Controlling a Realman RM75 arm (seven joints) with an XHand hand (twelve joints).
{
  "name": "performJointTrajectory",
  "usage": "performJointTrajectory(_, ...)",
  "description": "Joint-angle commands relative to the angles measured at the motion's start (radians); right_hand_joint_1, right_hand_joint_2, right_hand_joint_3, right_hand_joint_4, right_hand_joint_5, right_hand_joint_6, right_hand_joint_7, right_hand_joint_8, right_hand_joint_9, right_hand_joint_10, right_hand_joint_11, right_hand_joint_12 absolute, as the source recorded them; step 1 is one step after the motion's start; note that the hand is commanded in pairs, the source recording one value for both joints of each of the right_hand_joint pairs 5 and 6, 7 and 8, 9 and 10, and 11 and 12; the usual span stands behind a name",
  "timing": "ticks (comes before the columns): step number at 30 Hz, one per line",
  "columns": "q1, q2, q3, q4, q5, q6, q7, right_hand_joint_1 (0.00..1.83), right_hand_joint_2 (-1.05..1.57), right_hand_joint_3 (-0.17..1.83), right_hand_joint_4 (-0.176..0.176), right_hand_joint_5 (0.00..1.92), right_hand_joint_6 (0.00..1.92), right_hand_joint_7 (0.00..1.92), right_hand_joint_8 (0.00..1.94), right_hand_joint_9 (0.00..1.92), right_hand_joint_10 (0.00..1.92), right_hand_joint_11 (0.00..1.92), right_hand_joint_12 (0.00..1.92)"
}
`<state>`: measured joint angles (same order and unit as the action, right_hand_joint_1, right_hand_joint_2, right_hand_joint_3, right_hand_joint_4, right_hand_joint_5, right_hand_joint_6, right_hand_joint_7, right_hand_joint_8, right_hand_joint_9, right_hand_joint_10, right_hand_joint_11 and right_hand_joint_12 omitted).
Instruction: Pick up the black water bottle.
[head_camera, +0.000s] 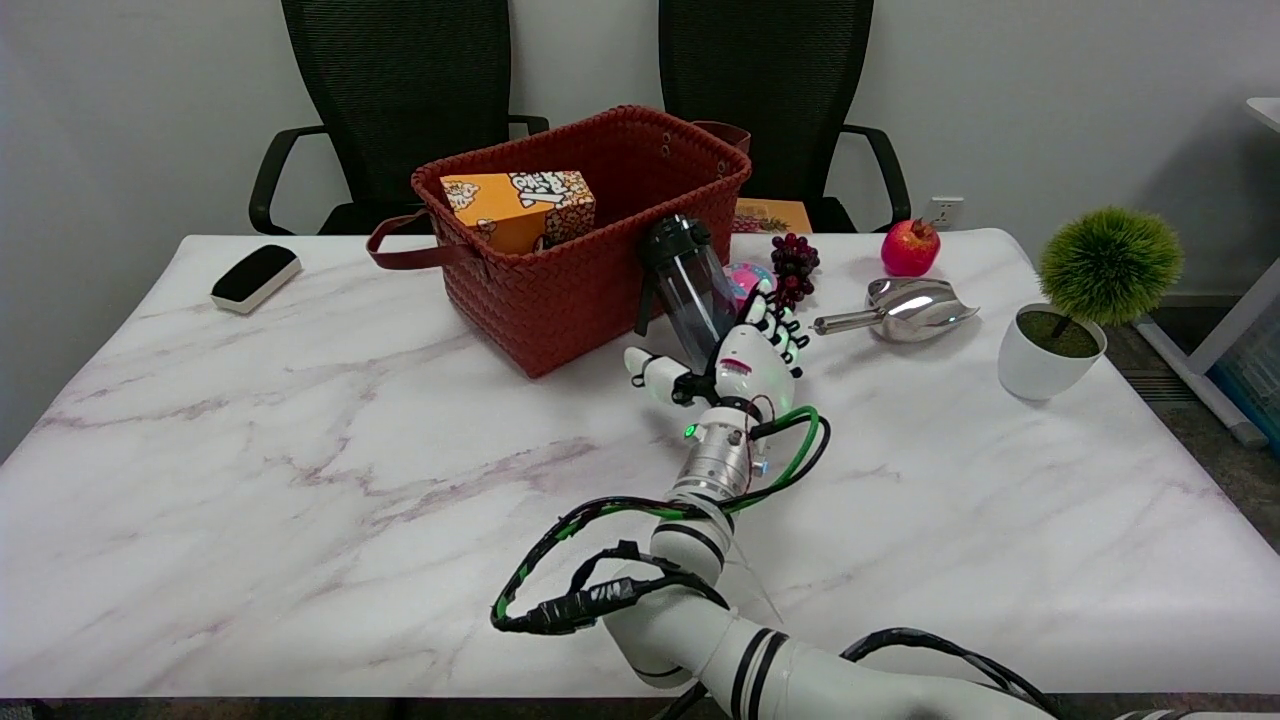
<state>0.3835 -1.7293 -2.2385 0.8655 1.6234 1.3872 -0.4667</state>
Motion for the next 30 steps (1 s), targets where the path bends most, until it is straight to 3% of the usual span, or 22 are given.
performJointTrajectory(1, 0.003, 0.008, 0.002, -0.006, 0.01, -0.011, 0.017, 0.91, 0.64, 0.0, 0.0, 0.0, 0.0, 0.12, 0.12, 0.0, 0.0, 0.02, 0.02)
performJointTrajectory(30, -0.023, 0.016, 0.006, 0.007, 0.033, 0.024, 0.018, 0.92, 0.61, 0.1, 0.0, 0.0, 0.0, 0.19, 0.19, 0.0, 0.0, 0.08, 0.08)
